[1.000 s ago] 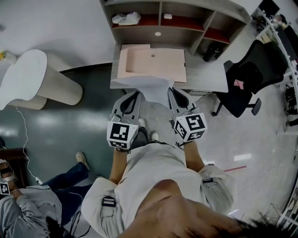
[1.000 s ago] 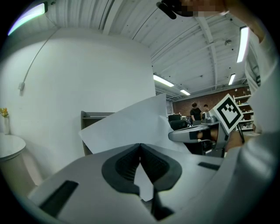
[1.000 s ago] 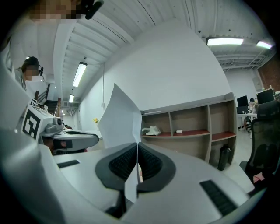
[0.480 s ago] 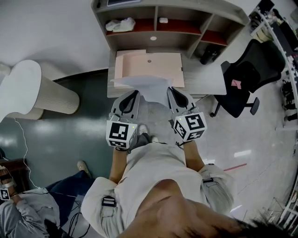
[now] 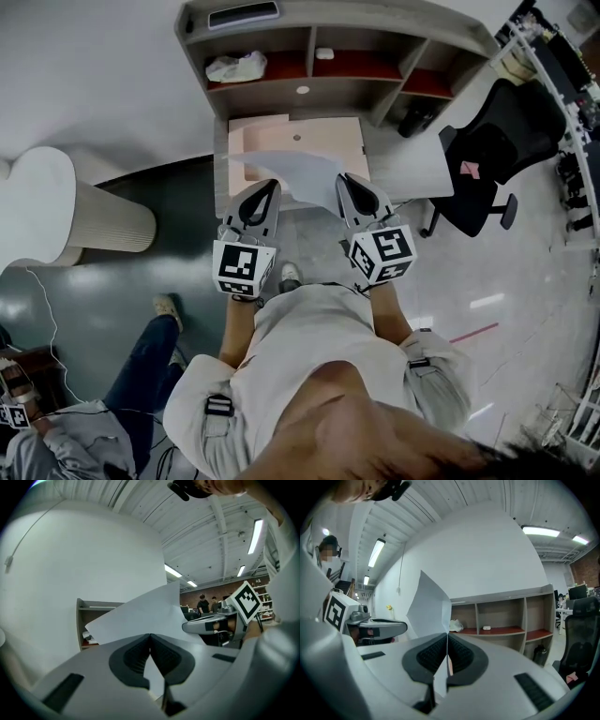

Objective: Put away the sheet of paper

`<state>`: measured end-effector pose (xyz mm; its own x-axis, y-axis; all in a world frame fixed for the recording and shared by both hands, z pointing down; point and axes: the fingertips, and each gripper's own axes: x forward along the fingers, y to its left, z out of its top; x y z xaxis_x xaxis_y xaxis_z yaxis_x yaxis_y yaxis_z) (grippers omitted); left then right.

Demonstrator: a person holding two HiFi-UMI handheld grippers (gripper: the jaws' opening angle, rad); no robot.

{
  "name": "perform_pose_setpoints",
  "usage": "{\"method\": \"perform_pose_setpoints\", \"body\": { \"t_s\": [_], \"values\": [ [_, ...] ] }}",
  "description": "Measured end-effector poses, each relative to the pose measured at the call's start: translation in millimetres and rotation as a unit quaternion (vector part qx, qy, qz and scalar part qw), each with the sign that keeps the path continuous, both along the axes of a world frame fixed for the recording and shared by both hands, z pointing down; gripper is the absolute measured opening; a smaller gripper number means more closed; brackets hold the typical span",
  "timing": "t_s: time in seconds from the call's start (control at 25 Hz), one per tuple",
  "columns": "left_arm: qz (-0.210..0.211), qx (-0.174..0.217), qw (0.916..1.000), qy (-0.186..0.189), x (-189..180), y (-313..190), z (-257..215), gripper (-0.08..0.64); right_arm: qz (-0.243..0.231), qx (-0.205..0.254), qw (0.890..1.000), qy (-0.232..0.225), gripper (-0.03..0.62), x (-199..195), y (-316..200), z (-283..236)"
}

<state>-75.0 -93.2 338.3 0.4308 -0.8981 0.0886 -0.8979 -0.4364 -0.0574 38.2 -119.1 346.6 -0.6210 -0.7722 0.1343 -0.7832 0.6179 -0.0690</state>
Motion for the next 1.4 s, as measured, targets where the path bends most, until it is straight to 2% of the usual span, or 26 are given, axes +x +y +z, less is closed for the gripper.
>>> {"method": "perform_pose_setpoints", "body": {
  "t_s": [0.56,1.08,1.28,1.4],
  "values": [
    [0.025,-0.013,0.9996,0.001,-40,-38,14,0.020,0.013,-0.009,1.000,0.005,0.020,-50,-30,11],
    [0.021,-0.048,0.9986,0.001,-41,-88,38,0.020,0.007,-0.045,0.999,0.005,0.020,-52,-81,36],
    [0.019,-0.059,0.9980,-0.014,-35,-118,53,0.020,-0.011,-0.064,0.998,0.002,0.020,-51,-111,53],
    [0.012,-0.068,0.9976,-0.008,-32,-139,63,0.020,-0.021,-0.079,0.997,0.003,0.020,-52,-131,64]
  ]
}}
